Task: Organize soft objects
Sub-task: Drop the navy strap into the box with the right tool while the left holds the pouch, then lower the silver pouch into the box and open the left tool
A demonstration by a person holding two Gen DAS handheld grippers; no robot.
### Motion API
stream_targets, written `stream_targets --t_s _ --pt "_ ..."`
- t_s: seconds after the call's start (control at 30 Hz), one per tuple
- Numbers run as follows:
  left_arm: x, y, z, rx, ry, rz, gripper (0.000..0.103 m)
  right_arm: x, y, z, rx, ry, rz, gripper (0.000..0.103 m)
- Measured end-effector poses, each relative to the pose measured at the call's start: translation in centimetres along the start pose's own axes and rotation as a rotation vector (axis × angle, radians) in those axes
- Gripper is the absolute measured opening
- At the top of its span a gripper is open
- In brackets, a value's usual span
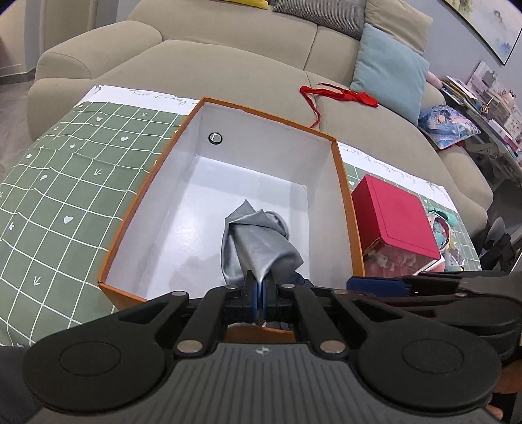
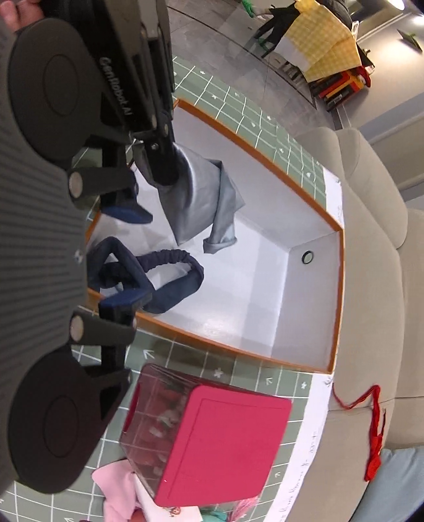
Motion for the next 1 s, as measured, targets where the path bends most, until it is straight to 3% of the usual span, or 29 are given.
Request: stream_targets --t_s 0.2,0.3,0.47,0.77,0.93,1.0 --pt "-0.4 -0.2 -1.1 -0.002 0.022 -0.009 0.002 -1.2 -0.8 0.0 -0.066 0.018 -0.033 0.048" --pt "-0.3 0.5 -2.0 0.046 0.026 -0.011 0.002 -1.4 -1.1 0.2 -0.083 0.013 -0.038 0.049" --pt "0.8 1.8 -2.2 0.113 -0.007 -0.041 0.002 -1.8 -1.7 0.5 -0.131 0.004 -0.039 0.05" --pt "2.1 1.2 -1.5 0.088 -0.07 -0.022 0.003 -1.7 -1.6 0.9 -0.144 -0.019 -0.041 0.051" --pt "2.2 1.0 -1.3 0.071 -0.084 0.002 0.017 -1.8 -1.5 0.9 -0.152 -0.023 -0.042 0.051" --pt "2.2 1.2 -1.3 0.084 -0.083 -0.005 0.028 -1.8 -1.6 0.9 -0.155 -0.024 -0.04 0.051"
Point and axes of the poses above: each gripper's, at about its wrist camera, not at the fingertips, and x roughly the way its jaws point, y to its right, z to its underside, the point moved 6 cm from there along x, roughly the way its jaws point, and after that the axes turned 5 degrees about -y, right-handed, at the moved point
